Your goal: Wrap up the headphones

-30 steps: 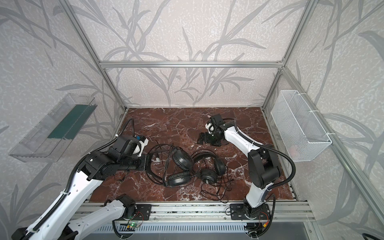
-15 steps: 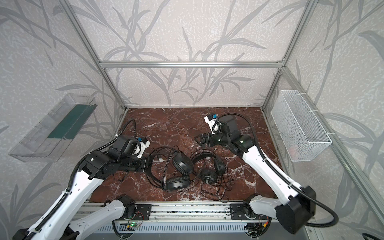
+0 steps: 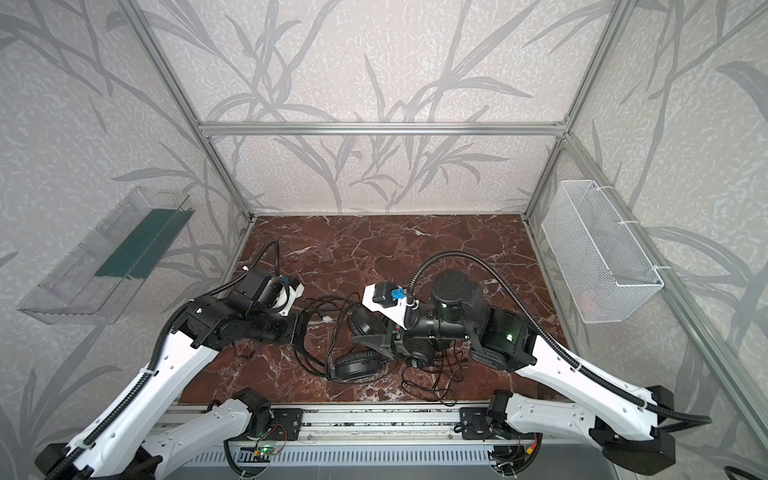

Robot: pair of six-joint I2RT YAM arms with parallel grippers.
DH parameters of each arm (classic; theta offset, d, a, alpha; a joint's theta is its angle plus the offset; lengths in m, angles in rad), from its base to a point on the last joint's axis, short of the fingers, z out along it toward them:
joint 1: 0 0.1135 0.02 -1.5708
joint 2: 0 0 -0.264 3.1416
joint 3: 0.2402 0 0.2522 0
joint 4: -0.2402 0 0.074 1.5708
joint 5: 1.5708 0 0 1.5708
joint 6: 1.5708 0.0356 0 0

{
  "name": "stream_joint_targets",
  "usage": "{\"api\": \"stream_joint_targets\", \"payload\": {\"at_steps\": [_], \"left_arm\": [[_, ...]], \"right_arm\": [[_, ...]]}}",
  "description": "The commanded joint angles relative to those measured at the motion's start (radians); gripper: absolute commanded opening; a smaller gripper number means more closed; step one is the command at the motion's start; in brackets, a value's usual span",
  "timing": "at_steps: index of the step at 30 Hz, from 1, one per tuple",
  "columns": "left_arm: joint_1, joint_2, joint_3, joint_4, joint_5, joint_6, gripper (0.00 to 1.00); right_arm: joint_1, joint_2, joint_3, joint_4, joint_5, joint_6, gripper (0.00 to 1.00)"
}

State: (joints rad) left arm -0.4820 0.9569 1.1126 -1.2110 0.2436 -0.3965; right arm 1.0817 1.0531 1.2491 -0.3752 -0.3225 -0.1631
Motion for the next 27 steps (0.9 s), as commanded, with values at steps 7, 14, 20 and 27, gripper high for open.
{"api": "stream_joint_targets", "payload": {"at_steps": [7,14,20,27], "left_arm": [[0.005,-0.009,-0.014,0.025,0.042,-0.022,0.0],[0.004,-0.017,-0.014,0.028,0.043,-0.025,0.0],[0.004,-0.017,-0.015,0.031,0.048,-0.026,0.0],[0.003,-0.029,-0.02,0.036,0.056,-0.032,0.0]], "right_arm": [[0.186,0.244,0.165,-0.108,0.322,-0.248,0.59],[0.227,0.362,0.196,-0.108,0.484,-0.303,0.5],[0.226,0.448,0.23,-0.107,0.597,-0.316,0.42],[0.225,0.493,0.248,-0.104,0.641,-0.329,0.3]]}}
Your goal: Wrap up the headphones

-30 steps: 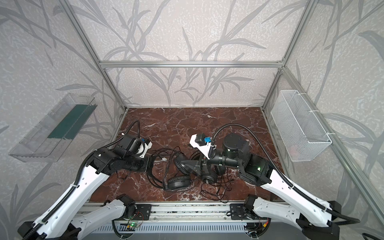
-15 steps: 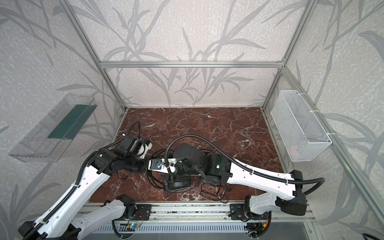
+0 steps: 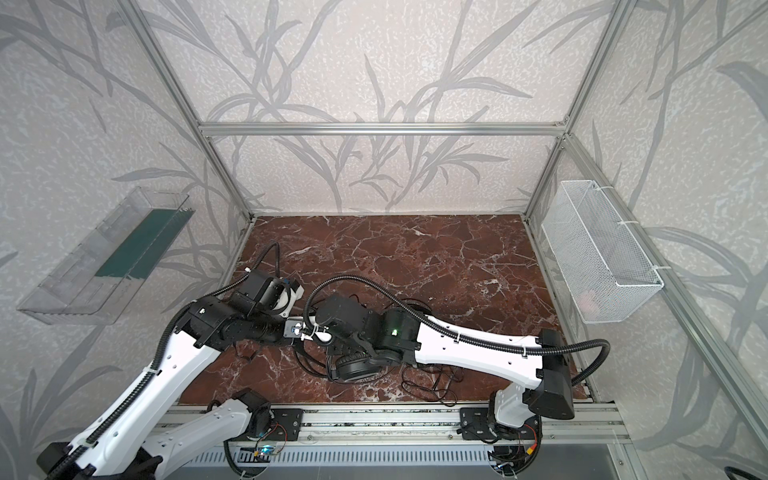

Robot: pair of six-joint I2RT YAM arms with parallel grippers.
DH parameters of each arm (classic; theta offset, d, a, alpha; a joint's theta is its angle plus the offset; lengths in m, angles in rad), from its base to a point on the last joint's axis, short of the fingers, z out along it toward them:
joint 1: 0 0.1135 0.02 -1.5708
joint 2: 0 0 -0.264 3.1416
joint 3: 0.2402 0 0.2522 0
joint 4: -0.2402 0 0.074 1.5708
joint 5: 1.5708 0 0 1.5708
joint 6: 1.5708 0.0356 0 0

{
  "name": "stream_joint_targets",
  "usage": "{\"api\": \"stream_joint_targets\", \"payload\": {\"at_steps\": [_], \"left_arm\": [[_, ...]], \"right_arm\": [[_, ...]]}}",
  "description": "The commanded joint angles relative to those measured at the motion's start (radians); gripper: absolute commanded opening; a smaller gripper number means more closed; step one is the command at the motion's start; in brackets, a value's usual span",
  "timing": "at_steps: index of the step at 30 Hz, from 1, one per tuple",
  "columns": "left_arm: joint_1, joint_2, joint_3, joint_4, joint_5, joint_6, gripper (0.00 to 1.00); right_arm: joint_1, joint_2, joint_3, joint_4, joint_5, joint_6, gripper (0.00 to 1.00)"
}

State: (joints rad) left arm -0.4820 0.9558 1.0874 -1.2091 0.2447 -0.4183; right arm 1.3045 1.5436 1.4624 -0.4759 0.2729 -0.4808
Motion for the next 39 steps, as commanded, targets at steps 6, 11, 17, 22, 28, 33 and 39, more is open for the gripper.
{"api": "stream_joint_targets", "payload": {"at_steps": [6,11,17,22,28,33,39], "left_arm": [[0.003,-0.029,0.006,0.029,0.055,-0.009,0.0],[0.003,-0.034,0.002,0.033,0.06,-0.011,0.0],[0.003,-0.035,-0.006,0.035,0.067,-0.012,0.0],[0.0,-0.036,-0.006,0.038,0.077,-0.013,0.0],[-0.005,-0.047,0.008,0.035,0.095,-0.017,0.0],[-0.005,-0.073,0.051,0.045,0.131,-0.039,0.0],[-0.004,-0.084,0.134,0.048,0.159,-0.065,0.0]], "right_arm": [[-0.002,0.004,0.047,-0.007,0.053,-0.01,0.15],[-0.003,0.006,0.065,-0.012,0.057,-0.015,0.06],[-0.019,0.007,0.112,0.0,0.054,-0.012,0.0],[-0.113,0.045,0.227,-0.001,0.005,0.037,0.0],[-0.344,0.144,0.39,-0.037,-0.082,0.144,0.0],[-0.546,0.227,0.396,-0.057,-0.147,0.28,0.0],[-0.651,0.215,0.181,0.026,-0.184,0.378,0.0]]}}
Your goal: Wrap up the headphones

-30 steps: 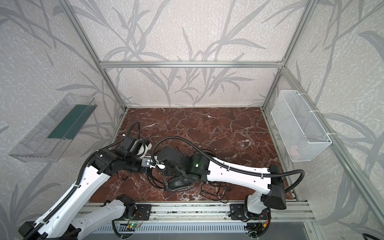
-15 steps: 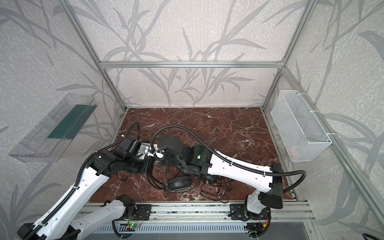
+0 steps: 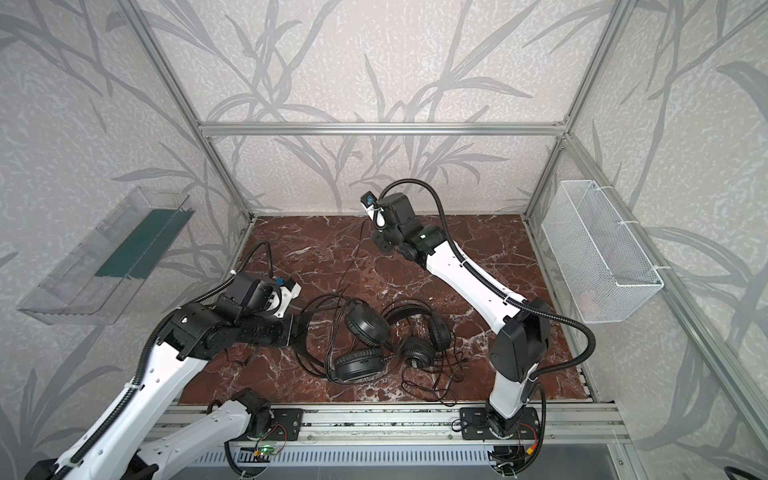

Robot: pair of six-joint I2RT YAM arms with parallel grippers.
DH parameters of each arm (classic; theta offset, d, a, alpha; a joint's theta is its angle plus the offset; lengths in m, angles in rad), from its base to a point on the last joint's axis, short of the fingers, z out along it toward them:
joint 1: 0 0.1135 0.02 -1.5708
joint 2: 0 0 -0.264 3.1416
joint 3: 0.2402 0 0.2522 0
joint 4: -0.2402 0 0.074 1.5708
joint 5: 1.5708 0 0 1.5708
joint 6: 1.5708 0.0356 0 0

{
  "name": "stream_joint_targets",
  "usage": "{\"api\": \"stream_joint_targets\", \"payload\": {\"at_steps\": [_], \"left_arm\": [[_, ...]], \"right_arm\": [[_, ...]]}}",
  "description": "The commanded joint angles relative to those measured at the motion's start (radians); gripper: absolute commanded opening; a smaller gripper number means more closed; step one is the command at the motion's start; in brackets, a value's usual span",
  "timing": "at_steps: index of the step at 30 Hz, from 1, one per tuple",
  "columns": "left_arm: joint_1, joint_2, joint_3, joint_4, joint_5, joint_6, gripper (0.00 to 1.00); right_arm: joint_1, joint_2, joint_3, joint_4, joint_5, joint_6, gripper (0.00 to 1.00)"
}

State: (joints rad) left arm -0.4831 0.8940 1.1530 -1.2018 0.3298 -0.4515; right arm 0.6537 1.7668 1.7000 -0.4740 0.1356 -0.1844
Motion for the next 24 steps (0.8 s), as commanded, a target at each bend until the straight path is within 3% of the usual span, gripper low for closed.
{"api": "stream_joint_targets", "payload": {"at_steps": [1,6,12,16,24], "left_arm": [[-0.003,-0.02,0.087,0.04,0.069,-0.034,0.0],[0.0,-0.004,0.182,0.03,0.041,-0.047,0.0],[0.036,0.06,0.314,-0.022,-0.078,-0.024,0.0],[0.096,0.123,0.368,-0.024,-0.103,-0.046,0.0],[0.269,0.258,0.485,-0.011,-0.19,-0.085,0.0]], "right_arm": [[-0.008,-0.015,-0.094,0.039,-0.057,0.094,0.0],[-0.012,-0.055,-0.252,0.099,-0.051,0.132,0.0],[-0.012,-0.14,-0.378,0.105,-0.083,0.251,0.0],[-0.006,-0.231,-0.508,0.145,-0.102,0.348,0.0],[0.073,-0.482,-0.75,0.182,-0.106,0.402,0.0]]}}
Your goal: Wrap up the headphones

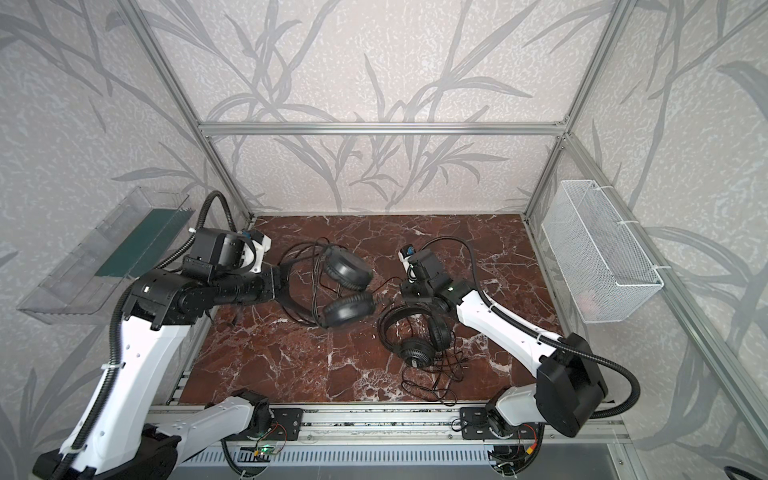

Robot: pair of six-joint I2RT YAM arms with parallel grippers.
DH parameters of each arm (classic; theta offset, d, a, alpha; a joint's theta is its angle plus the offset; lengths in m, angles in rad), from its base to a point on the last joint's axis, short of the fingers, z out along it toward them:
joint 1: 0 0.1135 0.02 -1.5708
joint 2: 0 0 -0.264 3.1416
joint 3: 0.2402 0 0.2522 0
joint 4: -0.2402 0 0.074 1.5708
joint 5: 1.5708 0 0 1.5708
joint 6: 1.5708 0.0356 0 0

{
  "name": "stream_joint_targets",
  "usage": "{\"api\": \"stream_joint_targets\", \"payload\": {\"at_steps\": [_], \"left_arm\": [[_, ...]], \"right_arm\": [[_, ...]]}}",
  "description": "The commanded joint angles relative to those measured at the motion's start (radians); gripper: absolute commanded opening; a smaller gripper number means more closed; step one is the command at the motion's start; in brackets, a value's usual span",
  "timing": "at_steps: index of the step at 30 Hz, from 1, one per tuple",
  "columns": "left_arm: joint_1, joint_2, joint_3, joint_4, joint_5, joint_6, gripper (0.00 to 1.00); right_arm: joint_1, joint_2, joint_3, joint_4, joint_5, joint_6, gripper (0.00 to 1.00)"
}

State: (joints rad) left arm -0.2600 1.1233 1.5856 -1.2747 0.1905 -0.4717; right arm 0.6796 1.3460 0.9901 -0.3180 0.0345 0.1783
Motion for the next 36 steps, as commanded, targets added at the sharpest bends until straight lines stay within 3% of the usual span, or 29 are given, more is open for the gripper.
{"api": "stream_joint_targets", "payload": {"at_steps": [1,10,16,21,26,36], "left_arm": [[0.059,0.047,0.061,0.072,-0.049,-0.077,0.0],[0.127,0.159,0.008,0.214,0.008,-0.183,0.0],[0.146,0.201,-0.04,0.23,-0.014,-0.147,0.0],[0.15,0.237,-0.076,0.232,-0.088,-0.112,0.0],[0.151,0.293,-0.068,0.236,-0.177,-0.077,0.0],[0.121,0.45,0.006,0.204,-0.228,-0.016,0.0]], "right_arm": [[0.072,-0.086,-0.065,0.02,0.005,0.042,0.0],[0.371,-0.295,-0.19,-0.009,0.105,0.024,0.0],[0.485,-0.413,-0.106,-0.079,0.183,-0.039,0.0],[0.53,-0.403,0.018,-0.15,0.06,-0.155,0.0],[0.633,-0.373,0.19,-0.269,0.09,-0.274,0.0],[0.635,-0.36,0.503,-0.319,-0.108,-0.402,0.0]]}}
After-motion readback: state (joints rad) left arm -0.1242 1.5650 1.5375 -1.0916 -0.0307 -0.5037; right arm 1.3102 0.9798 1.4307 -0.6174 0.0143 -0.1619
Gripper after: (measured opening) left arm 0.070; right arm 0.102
